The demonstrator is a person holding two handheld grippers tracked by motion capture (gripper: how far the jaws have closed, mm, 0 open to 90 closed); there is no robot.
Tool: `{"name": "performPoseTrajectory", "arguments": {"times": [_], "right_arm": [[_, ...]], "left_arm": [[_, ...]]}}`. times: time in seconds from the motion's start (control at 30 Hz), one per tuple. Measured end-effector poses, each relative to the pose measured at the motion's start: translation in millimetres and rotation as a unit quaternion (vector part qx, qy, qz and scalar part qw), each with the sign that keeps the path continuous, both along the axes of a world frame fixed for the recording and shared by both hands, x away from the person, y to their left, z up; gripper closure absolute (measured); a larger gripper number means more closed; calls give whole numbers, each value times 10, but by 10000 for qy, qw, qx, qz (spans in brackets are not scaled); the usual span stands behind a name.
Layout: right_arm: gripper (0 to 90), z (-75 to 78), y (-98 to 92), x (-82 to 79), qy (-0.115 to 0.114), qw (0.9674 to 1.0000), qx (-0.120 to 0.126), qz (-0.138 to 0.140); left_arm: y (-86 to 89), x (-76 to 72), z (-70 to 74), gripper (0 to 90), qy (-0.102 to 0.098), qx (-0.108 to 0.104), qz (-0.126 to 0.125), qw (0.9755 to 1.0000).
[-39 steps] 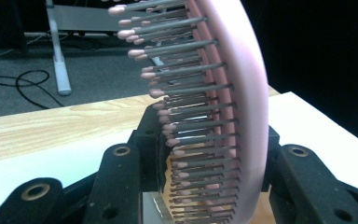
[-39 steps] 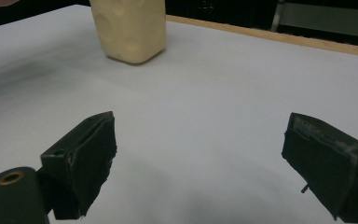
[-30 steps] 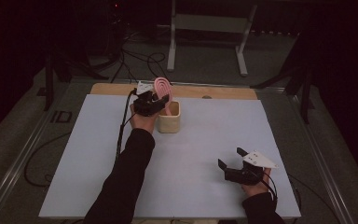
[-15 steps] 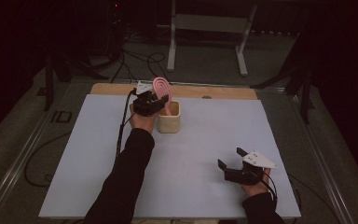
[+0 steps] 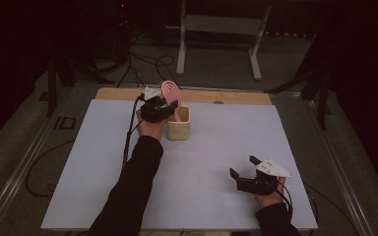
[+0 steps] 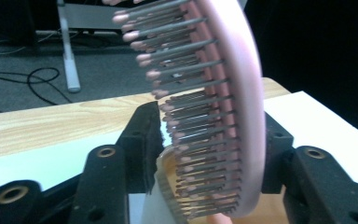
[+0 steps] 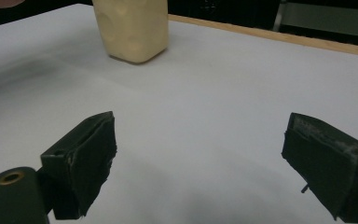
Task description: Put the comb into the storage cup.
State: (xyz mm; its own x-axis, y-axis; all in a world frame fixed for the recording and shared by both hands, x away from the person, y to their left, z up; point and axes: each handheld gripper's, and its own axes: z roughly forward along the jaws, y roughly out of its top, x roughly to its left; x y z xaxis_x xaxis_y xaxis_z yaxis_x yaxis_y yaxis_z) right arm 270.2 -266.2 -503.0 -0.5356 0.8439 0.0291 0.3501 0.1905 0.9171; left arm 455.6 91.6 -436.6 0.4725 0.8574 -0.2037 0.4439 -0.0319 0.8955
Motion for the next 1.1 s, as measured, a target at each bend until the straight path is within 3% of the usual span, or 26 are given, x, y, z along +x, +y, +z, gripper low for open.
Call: {"name": "performPoseTrajectory", "arguments": {"times": [0.3,0.67,0.83,1.1], "right_arm": [[96,-1,0,2,-1,10000,-17,-5],[96,-3,2,3,1,10000,-11,3],[96,-4,4,3,2,10000,-15,7],[96,-6,5,4,12,10000,-11,15]], "left_arm": [[-11,-10,-10,424,26,133,159,9998],[-31,-22,-3,236,-9,217,355,9991],[-22,-9,-19,169,107,210,440,9988],[-11,-23,-34,118,124,315,463,9984]]}}
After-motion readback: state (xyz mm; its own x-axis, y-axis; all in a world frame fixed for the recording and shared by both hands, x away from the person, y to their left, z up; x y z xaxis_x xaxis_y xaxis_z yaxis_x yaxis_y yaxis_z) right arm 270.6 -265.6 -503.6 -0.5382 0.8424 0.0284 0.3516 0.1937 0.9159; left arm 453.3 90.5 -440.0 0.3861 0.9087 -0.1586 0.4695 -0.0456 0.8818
